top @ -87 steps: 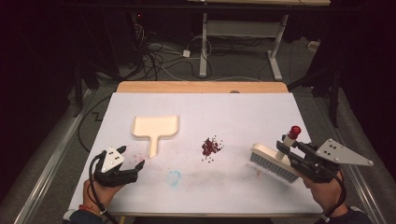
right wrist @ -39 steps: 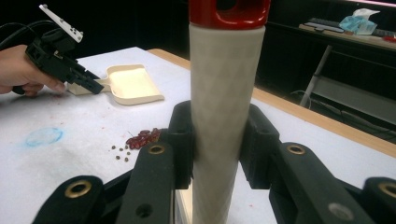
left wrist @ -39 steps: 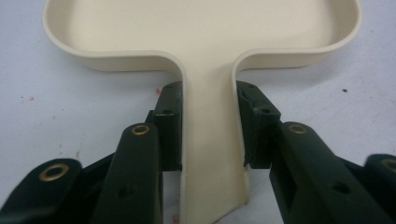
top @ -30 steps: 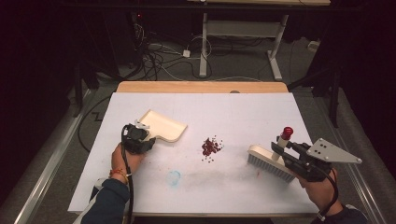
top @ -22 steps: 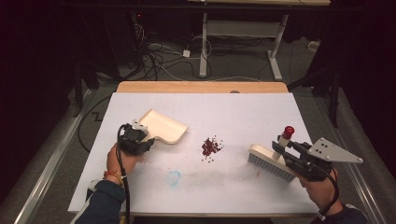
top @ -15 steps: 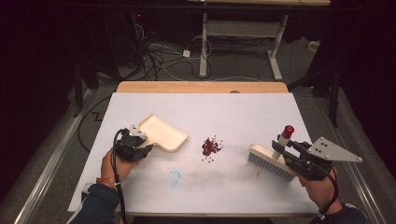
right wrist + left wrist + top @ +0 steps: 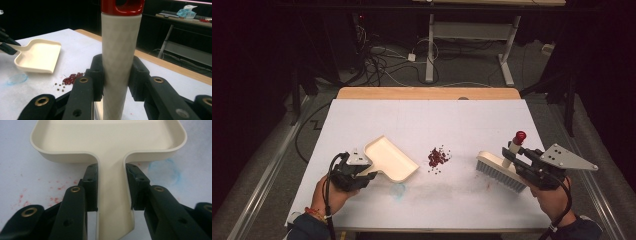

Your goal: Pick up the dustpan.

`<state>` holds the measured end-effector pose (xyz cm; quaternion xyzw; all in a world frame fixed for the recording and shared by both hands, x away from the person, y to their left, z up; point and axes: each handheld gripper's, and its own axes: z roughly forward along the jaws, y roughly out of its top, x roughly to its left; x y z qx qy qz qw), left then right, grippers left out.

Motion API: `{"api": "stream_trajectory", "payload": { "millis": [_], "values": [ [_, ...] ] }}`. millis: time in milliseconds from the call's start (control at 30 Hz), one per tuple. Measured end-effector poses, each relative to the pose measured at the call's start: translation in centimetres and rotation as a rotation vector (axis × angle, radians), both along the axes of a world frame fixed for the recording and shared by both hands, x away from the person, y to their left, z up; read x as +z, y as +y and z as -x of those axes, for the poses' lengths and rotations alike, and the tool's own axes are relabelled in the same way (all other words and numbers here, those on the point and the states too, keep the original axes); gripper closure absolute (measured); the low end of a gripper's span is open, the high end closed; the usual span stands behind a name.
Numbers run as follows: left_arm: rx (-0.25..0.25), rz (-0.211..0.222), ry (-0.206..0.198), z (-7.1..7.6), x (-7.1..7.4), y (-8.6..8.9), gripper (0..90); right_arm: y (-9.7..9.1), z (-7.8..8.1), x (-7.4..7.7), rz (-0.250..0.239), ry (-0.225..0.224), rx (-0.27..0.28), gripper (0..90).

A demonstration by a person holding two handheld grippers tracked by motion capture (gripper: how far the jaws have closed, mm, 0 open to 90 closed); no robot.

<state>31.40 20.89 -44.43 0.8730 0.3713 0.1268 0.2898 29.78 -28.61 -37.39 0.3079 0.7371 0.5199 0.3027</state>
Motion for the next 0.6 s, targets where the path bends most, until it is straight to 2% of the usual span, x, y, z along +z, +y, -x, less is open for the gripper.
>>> {"api": "stream_trajectory", "payload": {
  "millis": [433,600],
  "values": [
    [-0.046,-0.002,0.025,2.1,-0.7,0.3,64.1,0.7,-0.5,-0.2,0.019,0.005,0.012,69.7],
    [-0.053,0.001,0.025,2.8,-0.7,0.2,64.0,0.8,-0.9,-0.2,0.003,0.010,0.011,69.7]
  ]
}}
